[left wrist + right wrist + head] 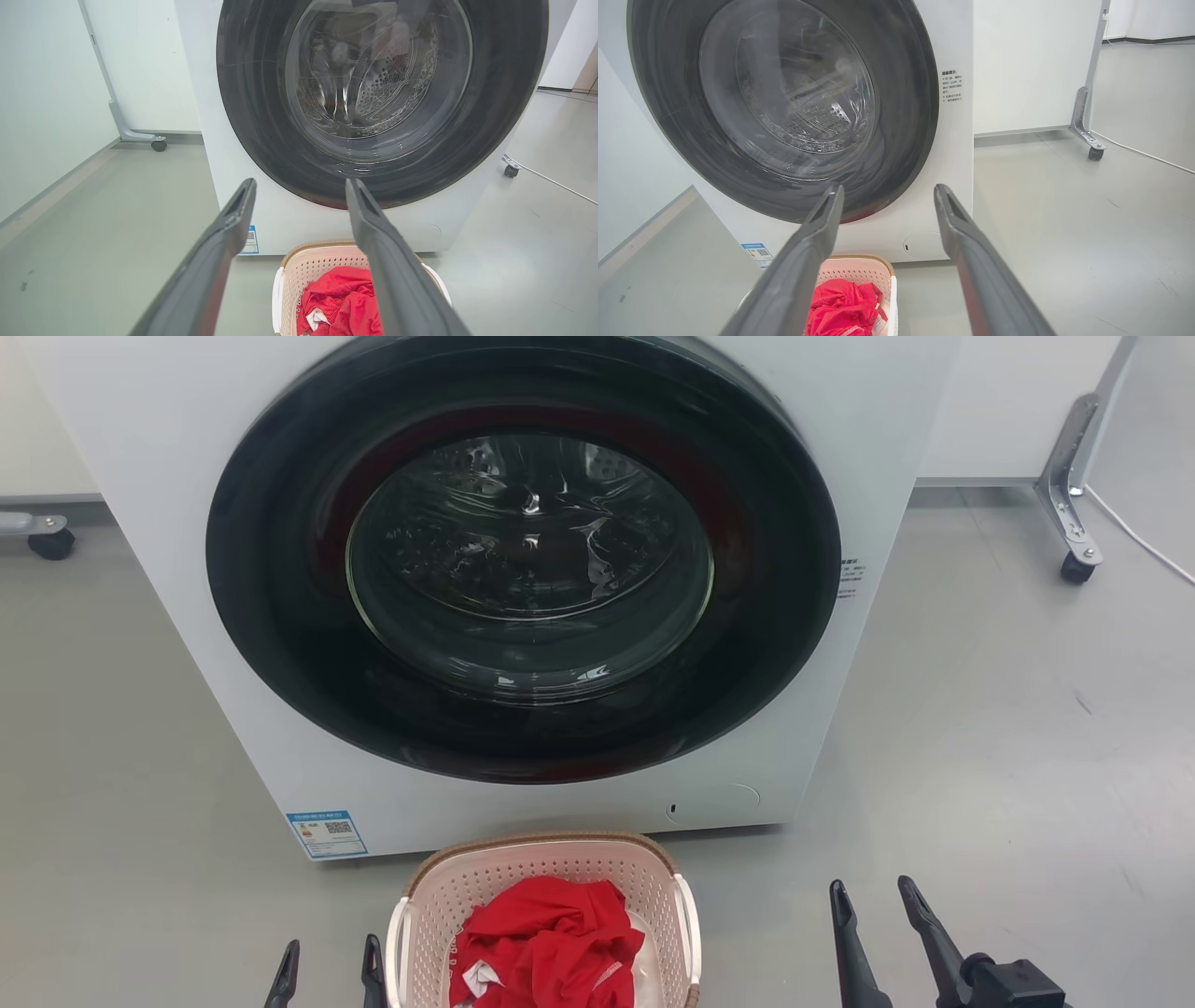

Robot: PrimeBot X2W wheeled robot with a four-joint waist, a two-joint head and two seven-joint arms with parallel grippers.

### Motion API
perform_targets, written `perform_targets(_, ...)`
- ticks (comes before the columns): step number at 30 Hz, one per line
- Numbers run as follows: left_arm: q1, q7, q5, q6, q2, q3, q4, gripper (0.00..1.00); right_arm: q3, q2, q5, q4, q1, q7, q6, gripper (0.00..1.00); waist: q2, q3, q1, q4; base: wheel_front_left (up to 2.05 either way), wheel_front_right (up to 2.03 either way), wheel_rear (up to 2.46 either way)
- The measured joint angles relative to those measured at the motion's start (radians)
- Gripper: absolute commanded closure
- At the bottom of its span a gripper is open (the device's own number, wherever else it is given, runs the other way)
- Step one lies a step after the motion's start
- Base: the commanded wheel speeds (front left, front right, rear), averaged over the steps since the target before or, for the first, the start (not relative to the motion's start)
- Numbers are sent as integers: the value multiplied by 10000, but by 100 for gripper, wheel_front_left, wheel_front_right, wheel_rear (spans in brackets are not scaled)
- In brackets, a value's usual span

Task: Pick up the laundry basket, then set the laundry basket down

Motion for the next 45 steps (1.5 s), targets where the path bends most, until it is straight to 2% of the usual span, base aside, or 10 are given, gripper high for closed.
perform_targets(6, 167, 0, 73, 0, -13, -10, -230, 0, -59, 69, -123, -123, 150, 0, 0, 0, 0, 47, 1, -13, 0, 0, 0)
perform_targets(7, 188, 4, 69, -6, -17, -19, -194, 100, -58, 75, -136, -104, 149, 8, 2, 100, 0, 52, 2, -17, 0, 0, 0)
perform_targets(17, 183, 115, -188, -111, -44, -8, 430, 100, -173, 113, 178, 476, 347, 148, 54, 100, 0, 58, 3, -14, 0, 0, 0)
perform_targets(45, -534, 1221, -4397, -734, -69, 660, 1026, 100, -1561, 311, 3864, 786, 41, 1266, 738, 100, 0, 66, 2, 14, 0, 0, 0)
